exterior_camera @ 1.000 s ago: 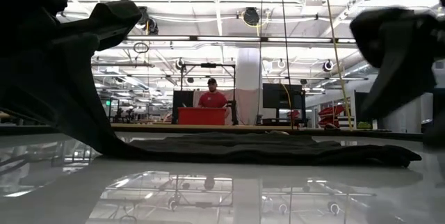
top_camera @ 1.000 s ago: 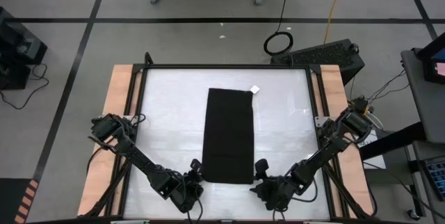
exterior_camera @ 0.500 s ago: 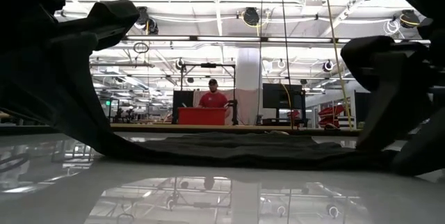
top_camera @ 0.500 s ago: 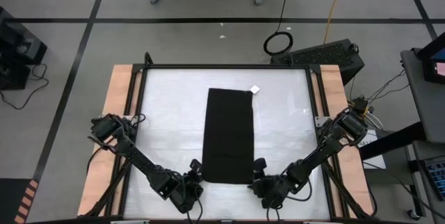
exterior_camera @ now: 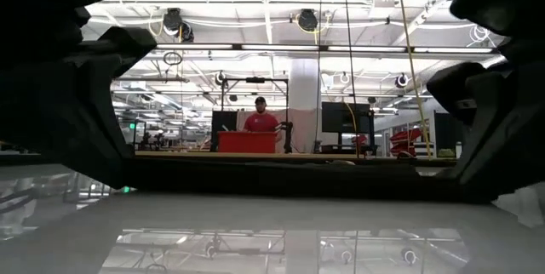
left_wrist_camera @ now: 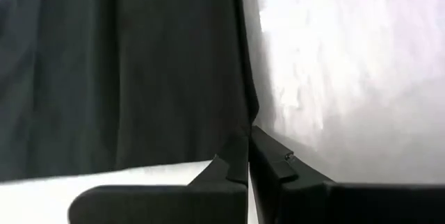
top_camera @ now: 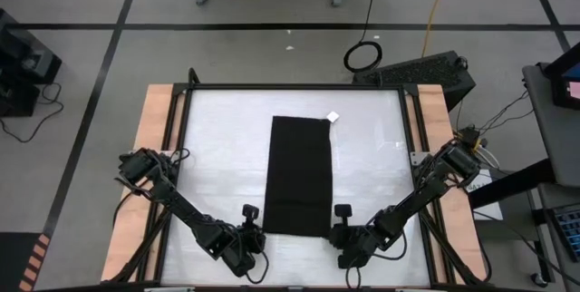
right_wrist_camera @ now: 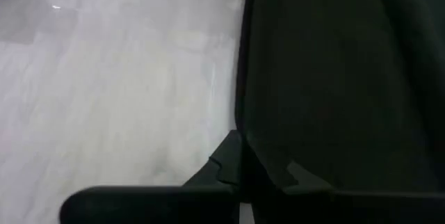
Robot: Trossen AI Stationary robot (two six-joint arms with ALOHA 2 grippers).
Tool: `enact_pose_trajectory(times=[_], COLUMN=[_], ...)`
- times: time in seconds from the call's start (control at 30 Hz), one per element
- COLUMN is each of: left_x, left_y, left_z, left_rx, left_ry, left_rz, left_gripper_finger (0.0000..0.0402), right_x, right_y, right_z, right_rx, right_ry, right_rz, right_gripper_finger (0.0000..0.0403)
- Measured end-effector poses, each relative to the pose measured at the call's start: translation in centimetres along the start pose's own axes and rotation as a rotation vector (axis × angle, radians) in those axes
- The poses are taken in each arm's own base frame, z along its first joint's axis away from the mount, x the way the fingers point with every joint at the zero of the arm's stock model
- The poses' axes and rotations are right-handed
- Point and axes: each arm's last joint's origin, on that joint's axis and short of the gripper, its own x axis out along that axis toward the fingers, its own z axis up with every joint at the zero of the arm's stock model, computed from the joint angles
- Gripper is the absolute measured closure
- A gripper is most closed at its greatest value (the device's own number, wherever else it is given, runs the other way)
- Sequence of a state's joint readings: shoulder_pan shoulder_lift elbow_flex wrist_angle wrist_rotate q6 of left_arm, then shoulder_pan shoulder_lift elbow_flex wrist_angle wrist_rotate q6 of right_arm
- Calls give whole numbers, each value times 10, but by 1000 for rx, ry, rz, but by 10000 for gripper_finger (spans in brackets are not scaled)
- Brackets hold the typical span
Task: Roll towel
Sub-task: Roll the black towel
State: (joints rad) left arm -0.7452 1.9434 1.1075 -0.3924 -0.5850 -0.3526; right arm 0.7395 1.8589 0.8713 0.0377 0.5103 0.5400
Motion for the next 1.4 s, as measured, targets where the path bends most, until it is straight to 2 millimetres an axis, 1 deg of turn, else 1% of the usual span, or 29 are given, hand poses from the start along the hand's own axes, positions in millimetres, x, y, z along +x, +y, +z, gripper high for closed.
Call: enact_pose_trajectory(times=[0.17, 0.3, 0.4, 0.57, 0.67, 0.8, 0.9, 1.0, 1.17, 1.4], left_x=[0, 2, 3, 5, -4, -25, -33, -30, -12, -7], left_y=[0, 1, 1, 8, 11, 22, 30, 35, 39, 47], left_z=[1, 5, 9, 17, 23, 33, 38, 38, 32, 33], left_rx=[-122, -192, -228, -275, -290, -322, -343, -359, -393, -416], left_ry=[12, 14, 9, 14, 2, -67, -92, -63, 24, 33], left_rz=[-41, -106, -164, -288, -364, -401, -407, -432, -419, -401], left_gripper_finger=[401, 400, 398, 396, 395, 395, 394, 394, 394, 393], right_x=[-10, -16, -17, -15, -16, -16, -18, -17, -17, -21], right_y=[1, 3, 6, 5, 6, 7, 9, 8, 8, 4], right_z=[10, 14, 17, 18, 19, 20, 23, 23, 23, 26], right_rx=[110, 215, 269, 347, 372, 388, 401, 407, 421, 431], right_ry=[-5, 15, 36, 85, 94, 100, 77, 83, 80, 86], right_rz=[80, 160, 237, 295, 317, 343, 370, 363, 360, 353], right_gripper_finger=[401, 402, 402, 402, 402, 403, 403, 403, 403, 403])
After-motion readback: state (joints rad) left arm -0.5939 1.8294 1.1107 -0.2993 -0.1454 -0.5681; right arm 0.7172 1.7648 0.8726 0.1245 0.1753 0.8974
